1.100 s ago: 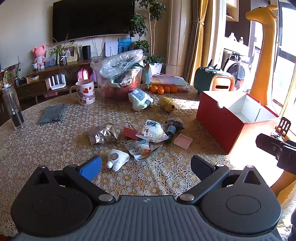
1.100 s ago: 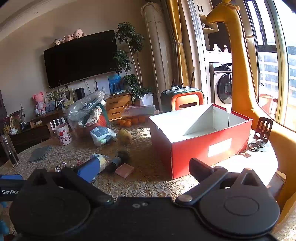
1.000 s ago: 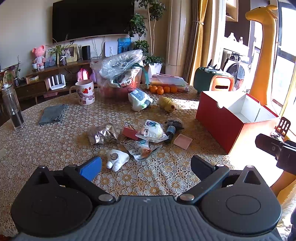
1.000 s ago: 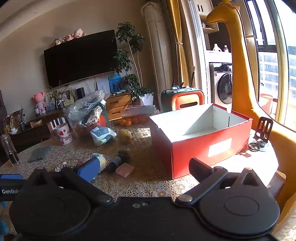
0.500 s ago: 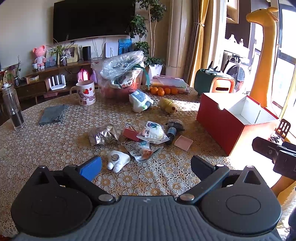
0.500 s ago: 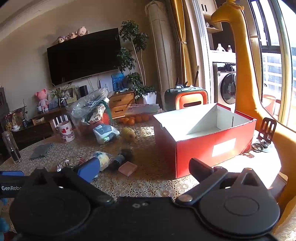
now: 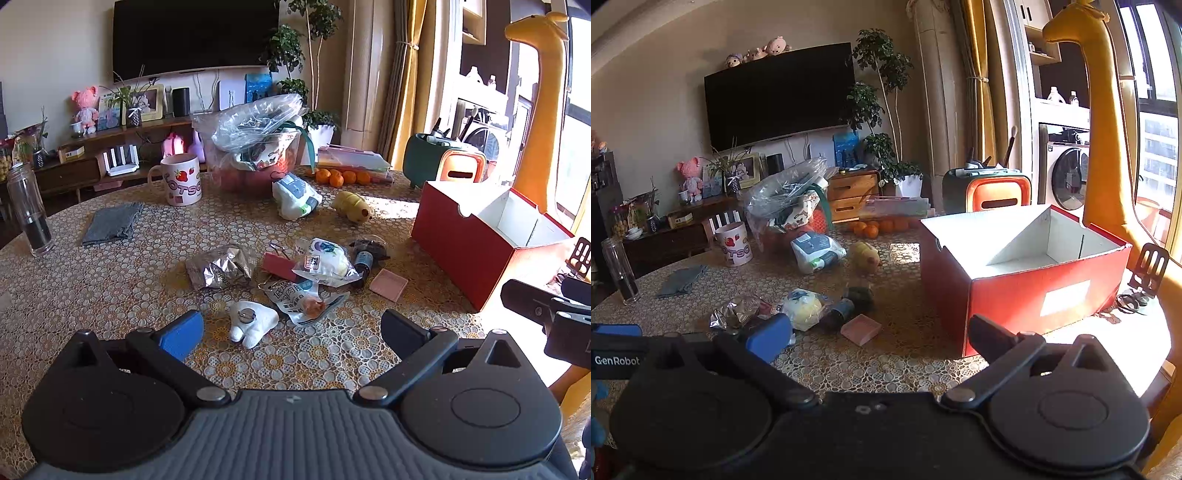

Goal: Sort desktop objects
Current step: 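Move the left tool toward the white tooth plush while the right tool approaches the pink ribbed dish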

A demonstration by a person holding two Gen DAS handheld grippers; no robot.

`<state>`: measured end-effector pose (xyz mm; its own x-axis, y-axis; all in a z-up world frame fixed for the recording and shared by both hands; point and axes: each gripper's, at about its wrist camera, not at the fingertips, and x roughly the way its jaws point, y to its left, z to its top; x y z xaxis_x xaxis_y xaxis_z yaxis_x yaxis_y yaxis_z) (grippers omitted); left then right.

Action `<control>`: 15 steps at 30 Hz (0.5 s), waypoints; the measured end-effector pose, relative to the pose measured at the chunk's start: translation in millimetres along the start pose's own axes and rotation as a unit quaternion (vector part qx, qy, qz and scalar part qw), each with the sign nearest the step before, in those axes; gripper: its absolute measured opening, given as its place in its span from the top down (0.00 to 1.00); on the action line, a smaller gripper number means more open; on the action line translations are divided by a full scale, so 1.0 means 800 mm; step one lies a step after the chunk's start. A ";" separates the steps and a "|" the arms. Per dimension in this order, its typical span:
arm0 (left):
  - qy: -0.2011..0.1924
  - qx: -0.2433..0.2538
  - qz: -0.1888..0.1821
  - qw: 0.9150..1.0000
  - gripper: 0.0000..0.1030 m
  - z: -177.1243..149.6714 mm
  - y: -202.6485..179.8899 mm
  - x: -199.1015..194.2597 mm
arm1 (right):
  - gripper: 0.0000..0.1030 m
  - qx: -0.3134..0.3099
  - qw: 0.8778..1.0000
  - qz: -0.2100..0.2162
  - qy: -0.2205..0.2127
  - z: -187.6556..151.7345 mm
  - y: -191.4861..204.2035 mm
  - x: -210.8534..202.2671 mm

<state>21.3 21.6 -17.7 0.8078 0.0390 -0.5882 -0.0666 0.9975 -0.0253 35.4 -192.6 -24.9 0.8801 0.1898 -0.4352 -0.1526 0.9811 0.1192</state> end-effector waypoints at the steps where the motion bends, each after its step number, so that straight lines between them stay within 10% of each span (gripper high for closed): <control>1: 0.001 0.003 0.001 1.000 0.00 0.000 0.002 0.005 | 0.01 -0.003 1.000 0.002 0.002 0.000 0.001 0.004; 15: 0.030 0.020 0.002 0.999 0.00 -0.018 0.019 0.078 | 0.01 -0.048 0.998 0.021 0.040 -0.005 0.005 0.087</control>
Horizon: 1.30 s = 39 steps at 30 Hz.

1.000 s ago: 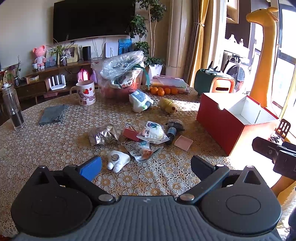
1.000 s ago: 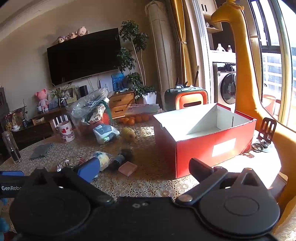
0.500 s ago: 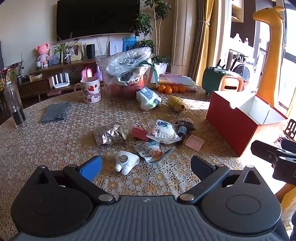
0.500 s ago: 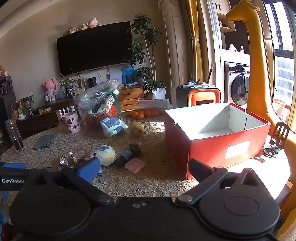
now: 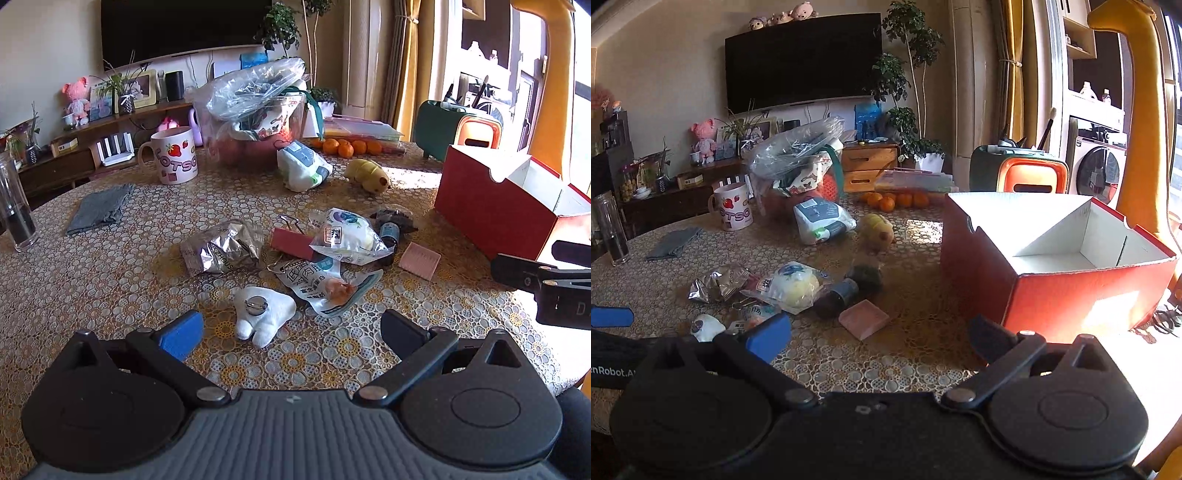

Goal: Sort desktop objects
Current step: 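Move the left tool toward the white tooth plush while the right tool approaches the pink ribbed dish, then close the left tool on the tooth plush while the right tool grasps the pink dish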

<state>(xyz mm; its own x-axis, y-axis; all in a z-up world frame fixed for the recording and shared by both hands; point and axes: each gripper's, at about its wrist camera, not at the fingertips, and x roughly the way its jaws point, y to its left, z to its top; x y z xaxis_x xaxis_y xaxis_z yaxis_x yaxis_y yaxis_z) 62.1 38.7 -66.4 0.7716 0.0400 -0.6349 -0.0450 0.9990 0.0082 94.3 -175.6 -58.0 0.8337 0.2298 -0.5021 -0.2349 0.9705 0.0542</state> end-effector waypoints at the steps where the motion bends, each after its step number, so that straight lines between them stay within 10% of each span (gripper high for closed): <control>1: 0.001 0.002 0.002 1.000 0.00 -0.001 0.002 0.005 | 0.01 -0.008 1.000 0.003 0.004 0.000 0.002 0.010; 17: 0.034 0.010 0.024 0.999 0.01 -0.009 0.029 0.077 | 0.06 -0.058 0.997 0.017 0.054 -0.005 0.005 0.121; 39: 0.034 -0.006 0.004 0.999 0.43 -0.007 0.037 0.098 | 0.40 -0.070 0.993 0.062 0.068 -0.003 0.004 0.177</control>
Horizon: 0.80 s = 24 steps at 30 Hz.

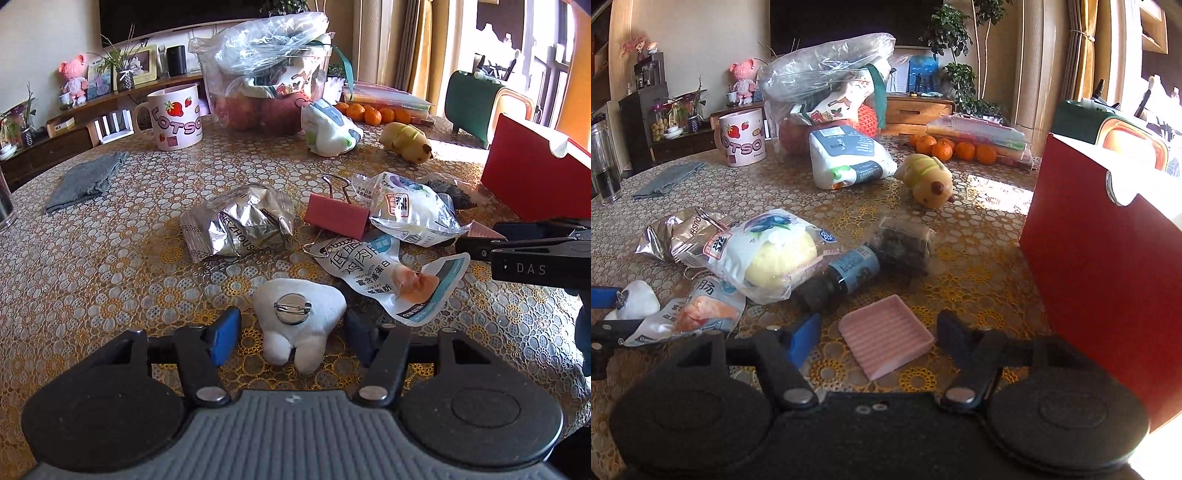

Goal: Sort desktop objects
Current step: 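Close the left tool on the tooth plush while the right tool grasps the pink dish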

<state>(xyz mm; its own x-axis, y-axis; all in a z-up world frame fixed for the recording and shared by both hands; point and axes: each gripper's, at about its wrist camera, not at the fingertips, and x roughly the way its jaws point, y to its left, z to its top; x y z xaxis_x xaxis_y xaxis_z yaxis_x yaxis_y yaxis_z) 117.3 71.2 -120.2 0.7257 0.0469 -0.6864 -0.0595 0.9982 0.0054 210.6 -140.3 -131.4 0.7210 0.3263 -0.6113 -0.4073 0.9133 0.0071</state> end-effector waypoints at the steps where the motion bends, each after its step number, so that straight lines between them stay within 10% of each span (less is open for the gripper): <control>1: -0.001 0.001 0.000 1.000 0.44 0.000 -0.001 0.000 | 0.46 0.000 1.000 0.000 -0.001 0.000 -0.001 -0.001; 8: -0.002 0.005 -0.002 1.000 0.52 0.001 -0.003 -0.001 | 0.54 0.005 1.000 -0.005 -0.006 -0.003 -0.005 -0.009; 13: -0.002 0.007 0.002 1.000 0.52 0.001 -0.006 0.000 | 0.79 0.019 1.000 -0.009 -0.008 -0.003 -0.011 -0.015; 24: -0.001 0.007 -0.001 1.000 0.53 0.001 -0.005 0.000 | 0.48 0.017 1.000 0.005 -0.012 -0.007 -0.013 -0.025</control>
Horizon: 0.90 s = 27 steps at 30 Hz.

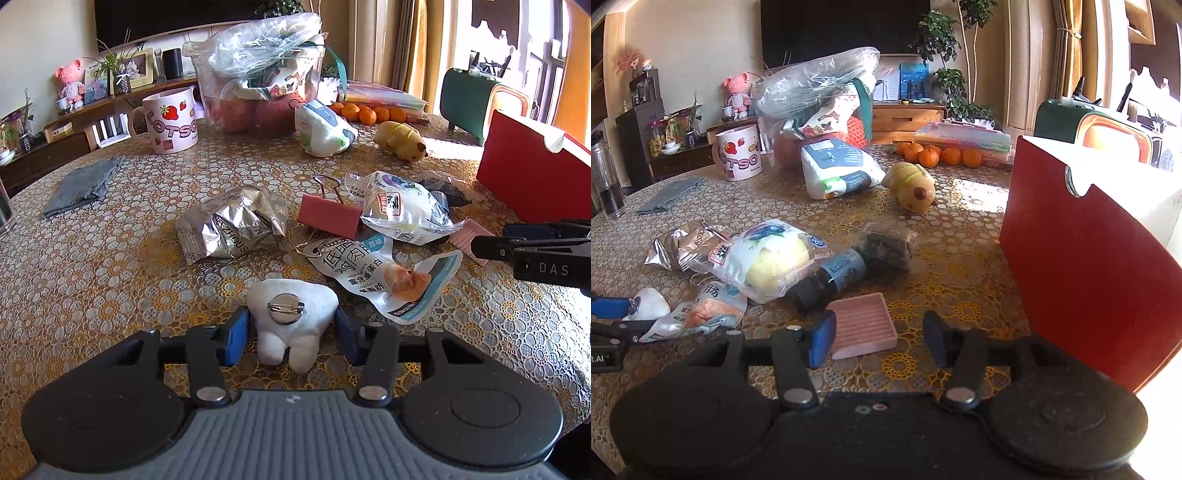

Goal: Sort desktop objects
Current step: 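Close the left tool on the tooth plush while the right tool grasps the pink dish, then lift the tooth plush with the left tool while the right tool lifts the pink dish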

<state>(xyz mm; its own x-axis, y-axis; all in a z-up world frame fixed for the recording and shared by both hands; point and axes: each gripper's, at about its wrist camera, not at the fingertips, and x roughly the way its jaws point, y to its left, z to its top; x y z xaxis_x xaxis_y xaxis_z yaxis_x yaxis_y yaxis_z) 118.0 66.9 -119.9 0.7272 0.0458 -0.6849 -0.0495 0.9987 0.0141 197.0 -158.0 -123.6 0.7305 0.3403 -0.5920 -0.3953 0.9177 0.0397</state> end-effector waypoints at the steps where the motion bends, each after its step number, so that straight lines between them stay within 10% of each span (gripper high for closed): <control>1: 0.000 0.000 0.000 1.000 0.53 0.000 0.000 0.000 | 0.48 -0.004 1.000 0.002 0.003 -0.001 0.002 0.001; 12: 0.000 0.000 0.001 1.000 0.53 0.001 -0.001 0.000 | 0.66 -0.008 1.000 0.000 0.003 -0.007 0.008 0.000; 14: -0.002 0.003 0.001 1.000 0.53 0.001 -0.001 -0.001 | 0.90 -0.003 1.000 -0.001 0.001 -0.007 0.007 -0.004; 27: -0.012 0.010 -0.006 1.000 0.54 0.003 -0.009 -0.012 | 0.91 -0.018 1.000 0.009 0.013 -0.012 -0.001 -0.022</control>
<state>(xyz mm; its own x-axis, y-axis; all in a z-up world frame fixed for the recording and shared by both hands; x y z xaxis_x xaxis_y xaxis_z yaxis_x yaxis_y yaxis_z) 113.2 59.6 -111.7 0.7438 0.0333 -0.6676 -0.0269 0.9994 0.0198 179.2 -166.4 -121.1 0.7084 0.3506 -0.6126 -0.4283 0.9034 0.0217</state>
